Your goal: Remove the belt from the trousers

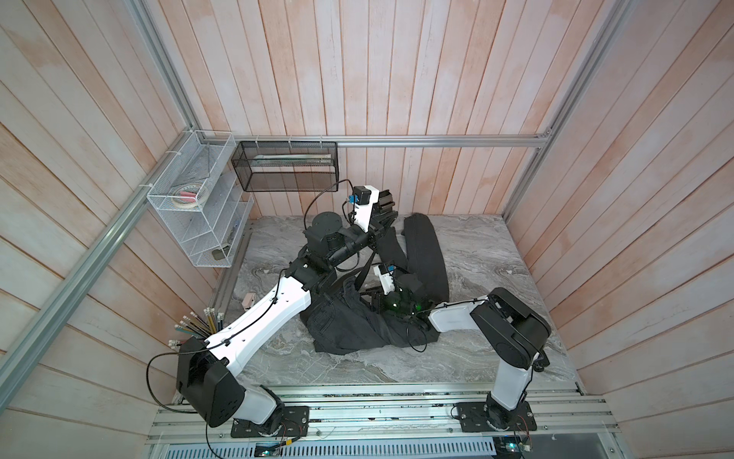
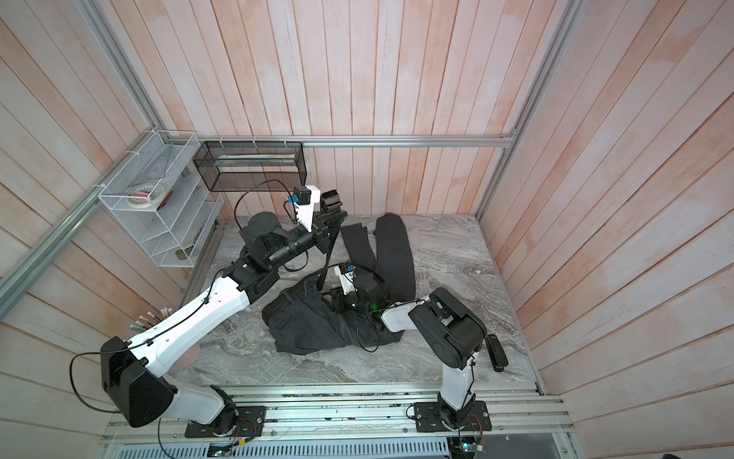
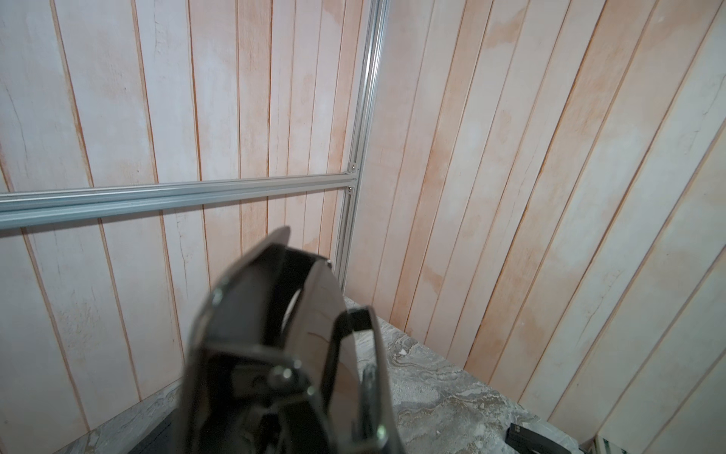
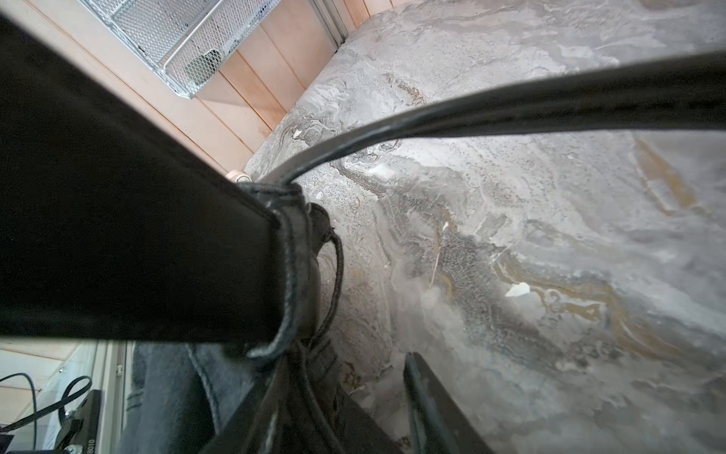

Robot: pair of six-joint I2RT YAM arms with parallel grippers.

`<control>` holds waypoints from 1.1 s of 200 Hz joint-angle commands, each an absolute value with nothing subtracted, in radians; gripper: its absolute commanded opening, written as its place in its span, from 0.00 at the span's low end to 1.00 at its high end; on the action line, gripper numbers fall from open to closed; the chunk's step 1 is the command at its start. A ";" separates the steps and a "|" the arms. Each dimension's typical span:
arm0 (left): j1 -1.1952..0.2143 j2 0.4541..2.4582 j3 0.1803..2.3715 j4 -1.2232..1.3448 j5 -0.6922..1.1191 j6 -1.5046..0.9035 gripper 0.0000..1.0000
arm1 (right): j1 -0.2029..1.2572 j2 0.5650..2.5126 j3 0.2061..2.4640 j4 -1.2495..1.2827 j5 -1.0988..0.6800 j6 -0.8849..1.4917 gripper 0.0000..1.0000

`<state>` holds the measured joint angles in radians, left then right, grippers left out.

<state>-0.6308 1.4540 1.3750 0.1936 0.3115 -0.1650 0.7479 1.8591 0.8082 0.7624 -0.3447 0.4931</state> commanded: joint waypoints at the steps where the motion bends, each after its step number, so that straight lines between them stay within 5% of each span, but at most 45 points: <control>1: -0.625 1.405 1.448 0.227 0.352 -0.180 0.00 | 0.762 1.871 0.822 0.804 -0.383 0.509 0.59; 26: -0.612 1.408 1.450 0.211 0.347 -0.179 0.00 | 0.780 1.826 0.794 0.798 -0.340 0.479 0.68; 97: -0.579 1.415 1.365 0.251 0.334 -0.215 0.00 | 0.847 1.667 0.708 0.768 -0.167 0.397 0.69; 178: -0.558 1.397 1.370 0.243 0.354 -0.237 0.00 | 0.847 1.878 0.859 0.618 -0.158 0.385 0.69; 202: -0.540 1.381 1.393 0.232 0.378 -0.254 0.00 | 0.847 1.884 0.863 0.626 -0.153 0.387 0.54; 220: -0.519 1.360 1.416 0.206 0.376 -0.249 0.00 | 0.829 1.851 0.847 0.594 -0.062 0.399 0.27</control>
